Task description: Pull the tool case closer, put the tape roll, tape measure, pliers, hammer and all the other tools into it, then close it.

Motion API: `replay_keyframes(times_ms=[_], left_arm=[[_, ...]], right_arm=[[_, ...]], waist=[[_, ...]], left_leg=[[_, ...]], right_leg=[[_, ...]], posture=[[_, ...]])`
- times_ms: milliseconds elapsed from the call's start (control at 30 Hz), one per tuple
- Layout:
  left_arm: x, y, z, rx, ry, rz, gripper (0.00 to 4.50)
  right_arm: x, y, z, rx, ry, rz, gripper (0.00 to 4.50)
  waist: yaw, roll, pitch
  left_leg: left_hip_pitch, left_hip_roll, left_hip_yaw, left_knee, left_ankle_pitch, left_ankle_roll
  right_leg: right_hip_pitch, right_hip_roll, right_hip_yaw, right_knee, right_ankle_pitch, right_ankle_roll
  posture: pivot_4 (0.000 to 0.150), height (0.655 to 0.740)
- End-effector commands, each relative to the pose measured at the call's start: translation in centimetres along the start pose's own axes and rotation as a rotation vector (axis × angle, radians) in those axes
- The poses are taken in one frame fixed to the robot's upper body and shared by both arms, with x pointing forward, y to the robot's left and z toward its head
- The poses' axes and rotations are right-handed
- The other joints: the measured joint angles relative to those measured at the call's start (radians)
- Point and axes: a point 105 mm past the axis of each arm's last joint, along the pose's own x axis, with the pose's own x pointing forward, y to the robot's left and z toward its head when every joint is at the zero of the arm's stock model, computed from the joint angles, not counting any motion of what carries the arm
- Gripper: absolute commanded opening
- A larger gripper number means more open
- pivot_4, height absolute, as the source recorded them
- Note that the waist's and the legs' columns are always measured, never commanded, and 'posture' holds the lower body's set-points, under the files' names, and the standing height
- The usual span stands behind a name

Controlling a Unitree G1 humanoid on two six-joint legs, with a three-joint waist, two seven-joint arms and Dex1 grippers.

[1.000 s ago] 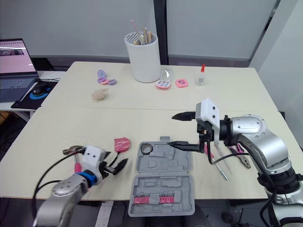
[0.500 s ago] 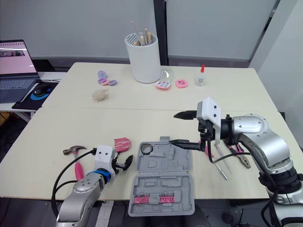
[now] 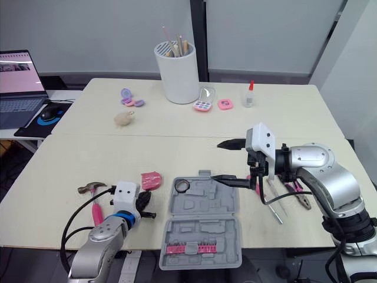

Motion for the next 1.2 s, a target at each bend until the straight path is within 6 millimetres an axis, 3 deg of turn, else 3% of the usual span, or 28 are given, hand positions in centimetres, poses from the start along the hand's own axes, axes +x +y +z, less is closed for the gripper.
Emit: replay_keyframes(times_ms=[33,233,400,633,833,1200], left_arm=[[-0.3,1.4,-2.6,-0.006,0.1,0.049,0.03],[-0.6,0.6,-2.0,0.006,0.06,-0.008,0.03],[-1.9,0.3,-2.1,0.043,0.084,-0.112,0.03],[-6.0,-0.5,-2.5,0.128,0.174,-0.353,0.03],[-8.9,0.0,-3.6,0.197,0.276,-0.453,0.03],[-10.0,0.2,-3.3,0.218,0.296,-0.499,0.03]], right_arm=[[-0.2,0.2,1.0,-0.037,-0.019,0.006,4.5],[0.1,1.1,0.7,-0.065,0.009,0.045,4.5],[0.3,1.3,0.5,-0.077,0.017,0.059,4.5],[0.9,1.4,0.4,-0.067,-0.001,0.062,4.5],[1.3,1.7,0.4,-0.055,-0.022,0.062,4.5],[1.2,1.9,0.0,-0.043,-0.021,0.054,4.5]], waist=[[0.0,0.0,0.0],[0.0,0.0,0.0],[-0.002,0.0,0.0],[-0.002,0.0,0.0],[0.0,0.0,0.001],[0.001,0.001,0.001]], left_leg=[[0.0,0.0,0.0,0.0,0.0,0.0],[0.0,0.0,0.0,0.0,0.0,0.0],[0.0,0.0,0.001,-0.001,0.0,0.0],[-0.001,0.001,0.001,-0.001,0.0,0.0],[-0.001,0.0,0.001,-0.002,0.0,0.0],[-0.001,0.0,0.001,-0.002,0.0,0.0]], right_leg=[[0.0,0.0,0.0,0.0,0.0,0.0],[0.0,0.0,0.0,0.0,0.0,0.0],[0.0,0.0,0.001,-0.001,0.0,0.0],[-0.001,-0.001,0.0,-0.001,0.0,0.0],[-0.002,-0.002,0.0,-0.002,0.0,0.0],[-0.003,-0.003,0.0,-0.002,-0.001,-0.001]], posture=[[0.15,0.74],[0.15,0.74],[0.15,0.74],[0.15,0.74],[0.15,0.74],[0.15,0.74]])
